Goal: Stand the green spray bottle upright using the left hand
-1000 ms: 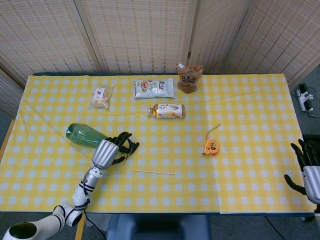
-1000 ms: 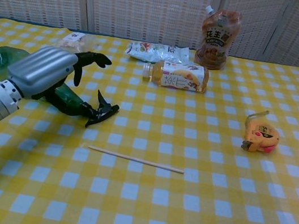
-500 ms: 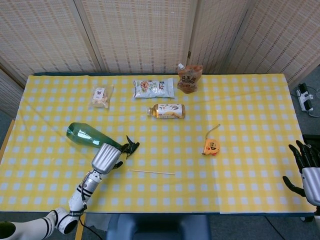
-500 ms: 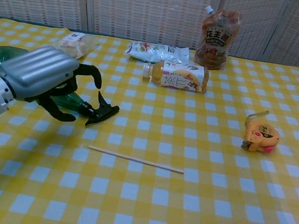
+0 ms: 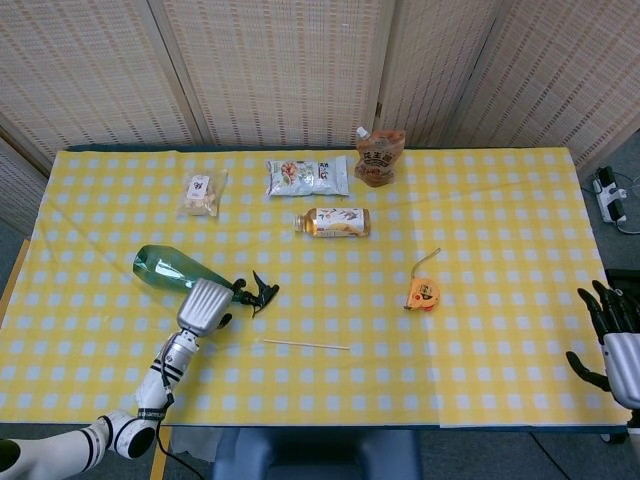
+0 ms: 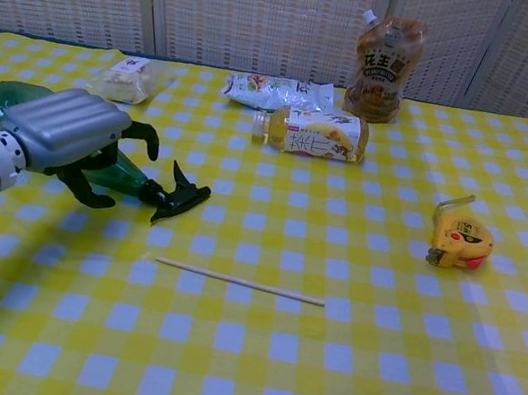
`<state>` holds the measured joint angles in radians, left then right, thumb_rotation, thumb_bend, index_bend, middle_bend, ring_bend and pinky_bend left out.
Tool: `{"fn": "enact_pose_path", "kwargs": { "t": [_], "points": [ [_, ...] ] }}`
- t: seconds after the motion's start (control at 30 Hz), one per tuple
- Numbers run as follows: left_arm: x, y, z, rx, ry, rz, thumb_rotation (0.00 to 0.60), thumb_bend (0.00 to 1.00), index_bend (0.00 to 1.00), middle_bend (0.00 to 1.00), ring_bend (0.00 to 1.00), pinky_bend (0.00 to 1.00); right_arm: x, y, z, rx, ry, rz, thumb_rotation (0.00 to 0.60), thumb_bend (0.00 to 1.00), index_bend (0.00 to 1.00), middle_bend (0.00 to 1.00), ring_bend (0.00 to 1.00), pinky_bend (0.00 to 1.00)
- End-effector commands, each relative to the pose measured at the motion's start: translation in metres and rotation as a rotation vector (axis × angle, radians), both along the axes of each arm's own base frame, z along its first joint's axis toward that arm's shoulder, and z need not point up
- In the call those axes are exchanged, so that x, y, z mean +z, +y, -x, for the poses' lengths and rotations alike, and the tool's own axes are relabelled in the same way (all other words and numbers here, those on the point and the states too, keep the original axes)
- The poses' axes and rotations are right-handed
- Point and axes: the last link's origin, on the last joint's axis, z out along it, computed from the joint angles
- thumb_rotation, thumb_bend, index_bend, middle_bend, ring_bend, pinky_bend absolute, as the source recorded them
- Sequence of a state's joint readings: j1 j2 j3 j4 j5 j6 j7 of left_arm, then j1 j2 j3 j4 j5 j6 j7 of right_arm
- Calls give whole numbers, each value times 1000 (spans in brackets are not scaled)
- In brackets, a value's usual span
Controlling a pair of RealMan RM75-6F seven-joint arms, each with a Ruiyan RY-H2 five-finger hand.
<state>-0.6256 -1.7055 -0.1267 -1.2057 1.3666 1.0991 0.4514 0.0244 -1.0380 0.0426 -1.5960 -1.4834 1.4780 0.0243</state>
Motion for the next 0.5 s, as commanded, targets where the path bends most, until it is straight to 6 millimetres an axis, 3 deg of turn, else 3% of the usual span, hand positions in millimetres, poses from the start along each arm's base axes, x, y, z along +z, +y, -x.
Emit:
{"fn": "enact_pose_path", "kwargs": {
  "t": [0.03,0.5],
  "points": [
    [0,4,2,17,14,12,600,331,360,1000,1000,1000,-1,-1,1,-5,3,-7,600,308,0,0,0,0],
    [-6,20,-4,21,45,63,600,343,389,1000,1000,1000,-5,-5,3,-29,14,-18,600,308,0,0,0,0]
  ]
}}
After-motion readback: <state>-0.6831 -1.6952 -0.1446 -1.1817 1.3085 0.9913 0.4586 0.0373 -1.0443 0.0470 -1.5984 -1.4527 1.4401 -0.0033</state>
